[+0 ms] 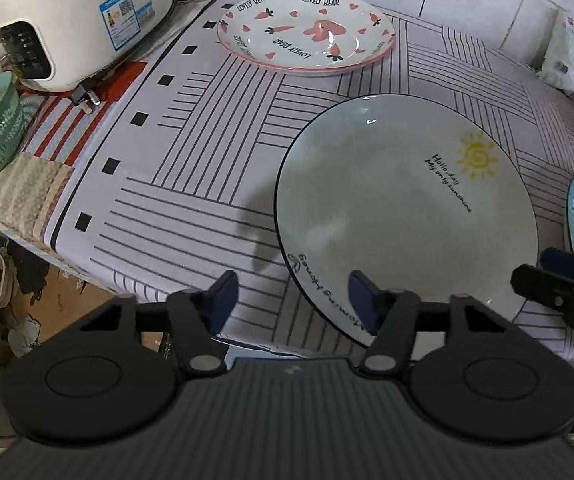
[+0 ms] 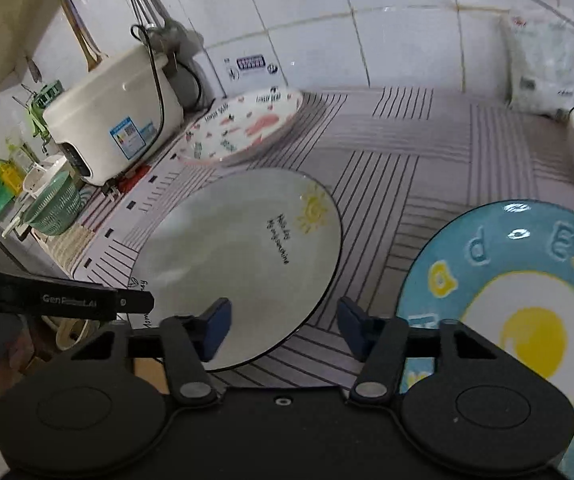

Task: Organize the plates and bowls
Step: 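Move both grippers to the white sun plate rim and close them, then carry the white sun plate toward the wall with both grippers, then open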

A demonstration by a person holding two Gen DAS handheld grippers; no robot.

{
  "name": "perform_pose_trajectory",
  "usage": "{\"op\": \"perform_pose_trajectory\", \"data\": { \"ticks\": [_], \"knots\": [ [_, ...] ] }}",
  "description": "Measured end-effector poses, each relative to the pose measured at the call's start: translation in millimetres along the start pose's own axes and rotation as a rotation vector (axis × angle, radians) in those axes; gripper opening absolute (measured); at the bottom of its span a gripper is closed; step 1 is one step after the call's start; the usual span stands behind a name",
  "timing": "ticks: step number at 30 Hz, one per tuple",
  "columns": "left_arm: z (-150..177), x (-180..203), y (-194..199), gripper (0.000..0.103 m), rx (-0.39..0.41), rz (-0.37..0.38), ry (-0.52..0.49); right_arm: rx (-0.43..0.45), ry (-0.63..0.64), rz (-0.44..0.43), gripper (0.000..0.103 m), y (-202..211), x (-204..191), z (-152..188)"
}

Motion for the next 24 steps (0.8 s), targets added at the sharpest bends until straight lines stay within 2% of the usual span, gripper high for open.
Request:
{"op": "perform_pose_trajectory", "data": {
  "ticks": [2,4,6,7,8,13,18,24],
  "knots": [
    [-2.0,-0.8,-2.1,0.044,-0.002,0.010,0.004,-0.013,-0.010,-0.009,0.054,-6.0,0.7,0.6],
    [-3.8,0.2,-5.7,0.028,-0.009,0.031,0.001,-0.026,-0.015,0.004,0.051,-11.0,2.5,0.3],
    [-3.8,3.5,-7.9,0.022,-0.006,0.045,-0.014,-0.057,-0.029,0.016,0.040,-17.2,5.5,1.3],
    [-3.9,4.6,-8.8,0.022,-0.001,0.032,-0.021,-0.076,-0.036,0.034,0.036,-21.4,7.0,1.1],
    [-4.0,6.0,-9.3,0.022,0.003,0.025,-0.027,-0.090,-0.042,0.045,0.025,-24.4,8.1,1.3],
    [-5.4,6.0,-12.4,0.023,0.004,0.024,-0.007,-0.098,-0.030,0.050,0.025,-30.0,10.7,-1.9],
    [-10.0,2.5,-20.6,0.027,0.002,0.048,0.061,-0.075,0.011,0.053,0.025,-36.4,14.1,-10.1],
    [-12.1,5.1,-18.0,0.026,-0.017,0.034,0.050,-0.096,0.062,-0.013,0.023,-34.4,18.6,-16.5]
  ]
}}
Point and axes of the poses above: each gripper's, at about its wrist camera, not at the fingertips, and y roughly against the way its jaws point, x to its right, z to its underside, the point moved 7 cm from there along -y, roughly the way its jaws point, and after that the axes turned 6 degrees about -y, right-handed, at the moved point
